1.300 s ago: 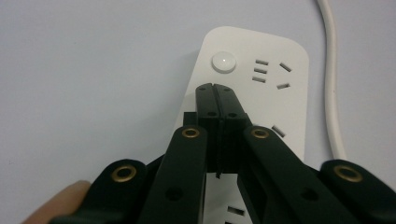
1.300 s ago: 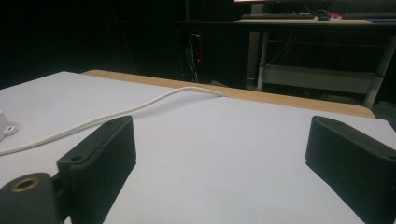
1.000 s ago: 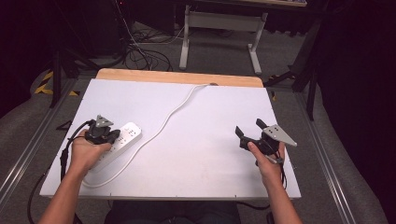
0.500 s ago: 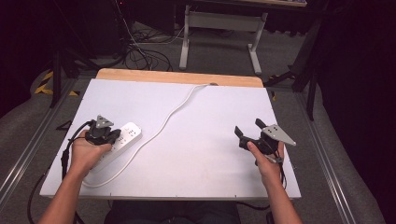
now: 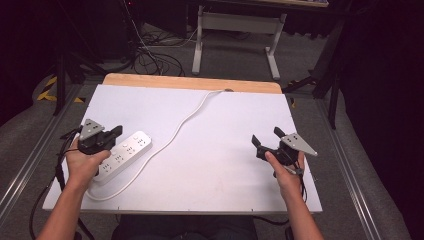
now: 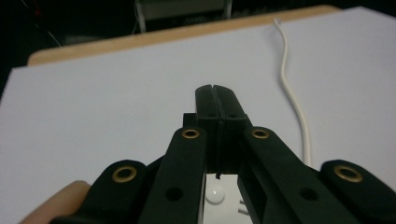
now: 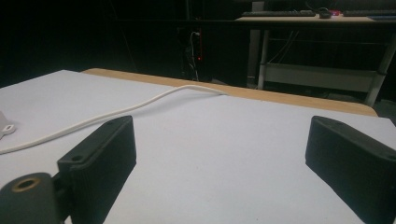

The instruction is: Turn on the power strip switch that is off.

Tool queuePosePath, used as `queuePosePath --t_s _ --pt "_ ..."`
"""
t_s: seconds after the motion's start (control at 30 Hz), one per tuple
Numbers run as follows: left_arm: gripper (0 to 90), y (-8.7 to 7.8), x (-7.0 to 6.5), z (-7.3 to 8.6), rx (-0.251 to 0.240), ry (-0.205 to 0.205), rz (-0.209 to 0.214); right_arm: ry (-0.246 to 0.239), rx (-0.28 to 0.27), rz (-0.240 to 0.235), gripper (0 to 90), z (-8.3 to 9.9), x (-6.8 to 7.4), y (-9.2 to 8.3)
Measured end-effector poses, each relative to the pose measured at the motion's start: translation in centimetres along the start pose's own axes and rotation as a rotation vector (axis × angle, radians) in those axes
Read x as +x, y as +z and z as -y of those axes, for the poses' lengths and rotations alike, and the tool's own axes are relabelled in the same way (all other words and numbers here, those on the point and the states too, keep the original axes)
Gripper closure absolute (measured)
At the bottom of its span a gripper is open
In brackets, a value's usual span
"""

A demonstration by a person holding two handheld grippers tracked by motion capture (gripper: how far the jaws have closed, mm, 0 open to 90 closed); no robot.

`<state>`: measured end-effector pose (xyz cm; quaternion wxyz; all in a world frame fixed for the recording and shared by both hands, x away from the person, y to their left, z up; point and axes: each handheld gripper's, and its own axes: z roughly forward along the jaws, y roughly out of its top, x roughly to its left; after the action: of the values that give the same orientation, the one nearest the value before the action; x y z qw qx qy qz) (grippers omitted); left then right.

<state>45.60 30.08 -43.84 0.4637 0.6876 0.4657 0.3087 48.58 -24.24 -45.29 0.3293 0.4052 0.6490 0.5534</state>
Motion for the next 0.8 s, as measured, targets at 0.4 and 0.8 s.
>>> queuePosePath --t_s 0.4,0.8 --pt "89.9 -3.2 2.4 0.1 -0.186 -0.077 -0.091 0.0 -0.002 0.002 9.2 0.0 0.0 0.0" --pt "89.0 -3.6 2.3 0.1 -0.221 -0.056 -0.107 -0.004 -0.005 0.0 9.3 -0.1 0.0 -0.1"
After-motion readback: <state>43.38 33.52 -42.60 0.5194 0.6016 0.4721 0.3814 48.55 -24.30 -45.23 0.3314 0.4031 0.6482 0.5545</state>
